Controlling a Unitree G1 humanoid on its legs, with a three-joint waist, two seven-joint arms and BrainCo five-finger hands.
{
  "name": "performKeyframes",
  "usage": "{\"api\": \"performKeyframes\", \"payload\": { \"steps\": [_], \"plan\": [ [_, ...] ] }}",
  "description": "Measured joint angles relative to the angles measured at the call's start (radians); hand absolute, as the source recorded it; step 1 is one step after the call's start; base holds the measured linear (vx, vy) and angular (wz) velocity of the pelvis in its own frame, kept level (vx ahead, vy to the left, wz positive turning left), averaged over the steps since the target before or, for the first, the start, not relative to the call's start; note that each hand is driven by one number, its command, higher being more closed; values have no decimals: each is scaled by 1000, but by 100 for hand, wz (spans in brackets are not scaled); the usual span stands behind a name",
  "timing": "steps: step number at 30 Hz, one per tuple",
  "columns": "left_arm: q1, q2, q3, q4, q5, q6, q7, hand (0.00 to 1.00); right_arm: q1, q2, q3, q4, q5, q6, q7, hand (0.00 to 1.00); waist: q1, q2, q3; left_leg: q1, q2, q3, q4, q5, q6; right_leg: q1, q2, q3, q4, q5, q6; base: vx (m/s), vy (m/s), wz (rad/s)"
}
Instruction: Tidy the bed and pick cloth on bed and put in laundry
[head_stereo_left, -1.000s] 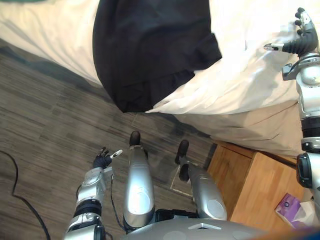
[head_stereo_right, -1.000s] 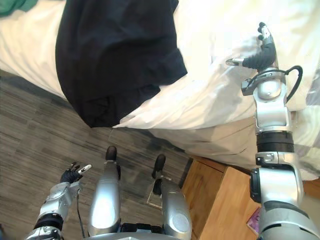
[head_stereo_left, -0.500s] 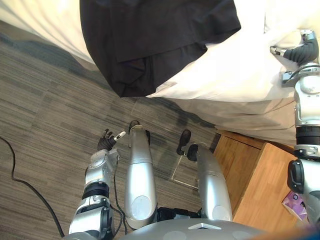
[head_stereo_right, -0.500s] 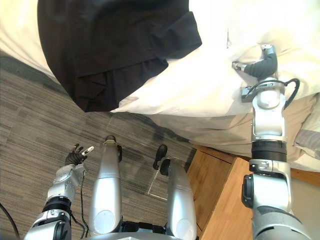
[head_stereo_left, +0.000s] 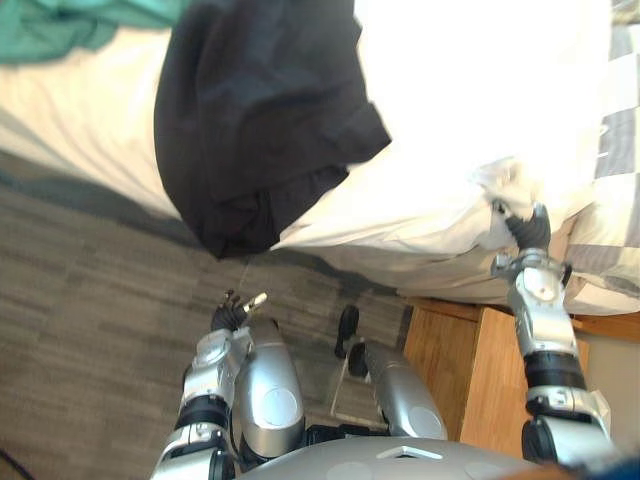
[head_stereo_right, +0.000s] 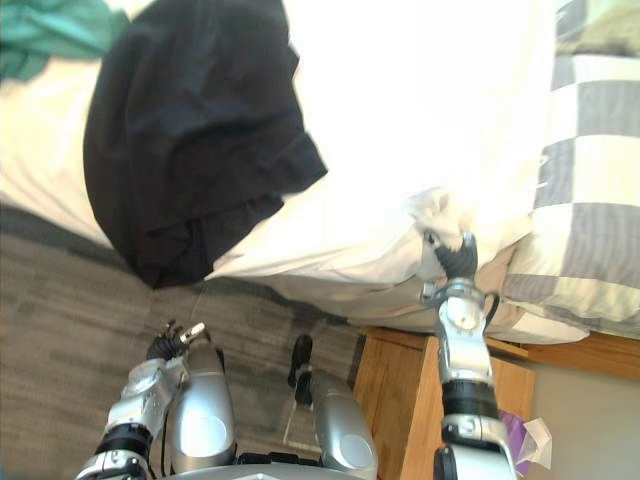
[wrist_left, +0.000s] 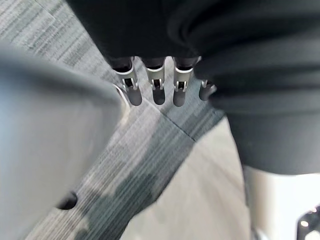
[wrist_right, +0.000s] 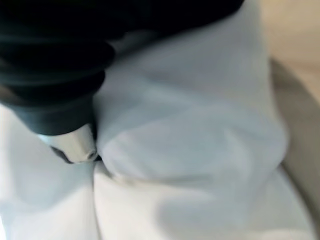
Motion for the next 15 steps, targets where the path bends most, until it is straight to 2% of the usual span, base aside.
{"api": "performKeyframes", "payload": {
  "steps": [2,6,8,10,13,15],
  "plan": [
    [44,-7,-14,8,26,-1,0,0,47,25,-5,56,26,-31,-1,0,-17,15,-37,52,-12,21,-46,10,0,42,-10,7,-39,11,4,93,36,-13],
    [117,-28,-25,87,34,-35,4,0,158,95,-44,190,54,-86,-5,0,-46,66,-108,173,-44,66,-148,34,1,113,-36,36,-72,12,5,73,20,-15],
    [135,-31,-31,115,37,-49,9,0,195,105,-56,277,10,-85,-13,0,-54,86,-128,217,-57,80,-194,49,1,135,-40,48,-83,15,9,22,8,-16],
    [146,-30,-30,148,77,-71,19,0,231,115,-104,446,-47,-70,-16,0,-67,106,-148,276,-75,90,-264,78,2,171,-54,49,-99,15,10,-2,4,-2],
    [159,-30,-14,194,101,-97,-4,0,282,119,-173,578,-44,-70,-14,0,-67,124,-169,333,-91,107,-339,107,1,196,-59,53,-113,15,11,-8,-5,-10],
    [187,-33,12,205,112,-107,-32,0,336,124,-229,616,4,-70,-11,0,-77,135,-179,384,-99,125,-400,131,0,219,-62,57,-122,15,11,14,8,-9]
  ]
}}
